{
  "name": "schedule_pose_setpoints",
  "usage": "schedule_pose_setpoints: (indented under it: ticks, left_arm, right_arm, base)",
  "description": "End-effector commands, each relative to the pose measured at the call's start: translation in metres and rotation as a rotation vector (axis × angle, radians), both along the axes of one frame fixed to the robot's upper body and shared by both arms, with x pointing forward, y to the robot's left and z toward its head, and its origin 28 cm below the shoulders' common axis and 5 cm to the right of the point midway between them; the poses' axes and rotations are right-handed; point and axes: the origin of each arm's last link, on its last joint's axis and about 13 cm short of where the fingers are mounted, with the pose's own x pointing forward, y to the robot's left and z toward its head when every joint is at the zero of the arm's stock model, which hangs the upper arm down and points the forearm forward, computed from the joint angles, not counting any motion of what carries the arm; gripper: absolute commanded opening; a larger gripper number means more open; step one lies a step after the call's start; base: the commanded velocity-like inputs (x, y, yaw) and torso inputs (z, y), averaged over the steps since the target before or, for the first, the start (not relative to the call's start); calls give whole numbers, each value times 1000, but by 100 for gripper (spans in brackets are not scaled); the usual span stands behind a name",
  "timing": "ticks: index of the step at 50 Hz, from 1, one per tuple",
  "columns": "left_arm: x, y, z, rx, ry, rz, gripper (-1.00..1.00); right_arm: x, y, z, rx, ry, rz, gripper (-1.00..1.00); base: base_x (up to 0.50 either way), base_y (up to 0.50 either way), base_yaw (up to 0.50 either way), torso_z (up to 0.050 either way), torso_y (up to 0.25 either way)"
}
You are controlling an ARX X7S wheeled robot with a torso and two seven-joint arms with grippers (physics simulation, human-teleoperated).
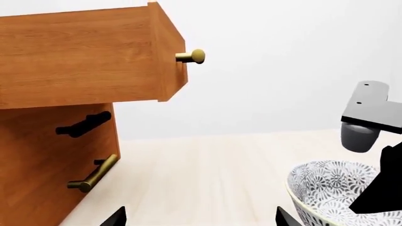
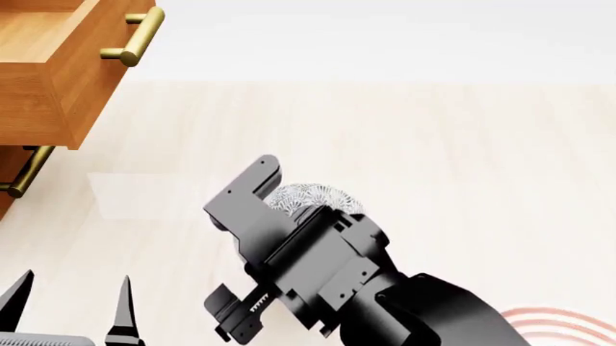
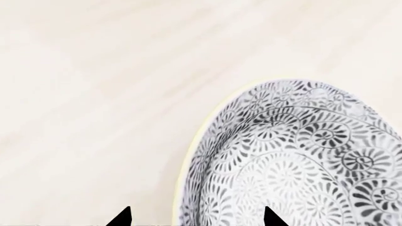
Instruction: Put the bowl on the plate.
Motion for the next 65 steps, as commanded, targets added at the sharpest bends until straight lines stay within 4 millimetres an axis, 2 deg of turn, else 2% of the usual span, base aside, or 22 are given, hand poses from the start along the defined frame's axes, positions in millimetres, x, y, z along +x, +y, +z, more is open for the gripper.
schedule_pose_setpoints:
  ticks: [1,9,32,33,52,58,65]
  left_arm:
    - [0,0,-1,-2,-1,1,100]
    - [-1,0,0,-2,-2,3,100]
    - [-2,0,0,0,-1,2,100]
    - [-2,0,0,0,-1,1,100]
    - [-2,1,-1,-1,-2,3,100]
    - [-2,0,0,-4,-2,1,100]
    - [-1,0,-3,-8,0,-2,100]
  right_arm:
    - [-1,0,-5,3,10,3,100]
    - [-4,-1,-13,-6,27,4,100]
    - [-2,-2,-11,16,20,-12,100]
    - [-2,-2,-12,15,19,-12,-100]
    - [0,-2,-8,-18,-11,8,-100]
    - [6,-1,14,-83,-109,12,-100]
    - [10,-5,36,-258,-212,13,-100]
  base:
    - [0,0,0,0,0]
    - [0,0,0,0,0]
    - [0,0,0,0,0]
    - [0,0,0,0,0]
    - [0,0,0,0,0]
    - [0,0,0,0,0]
    - [0,0,0,0,0]
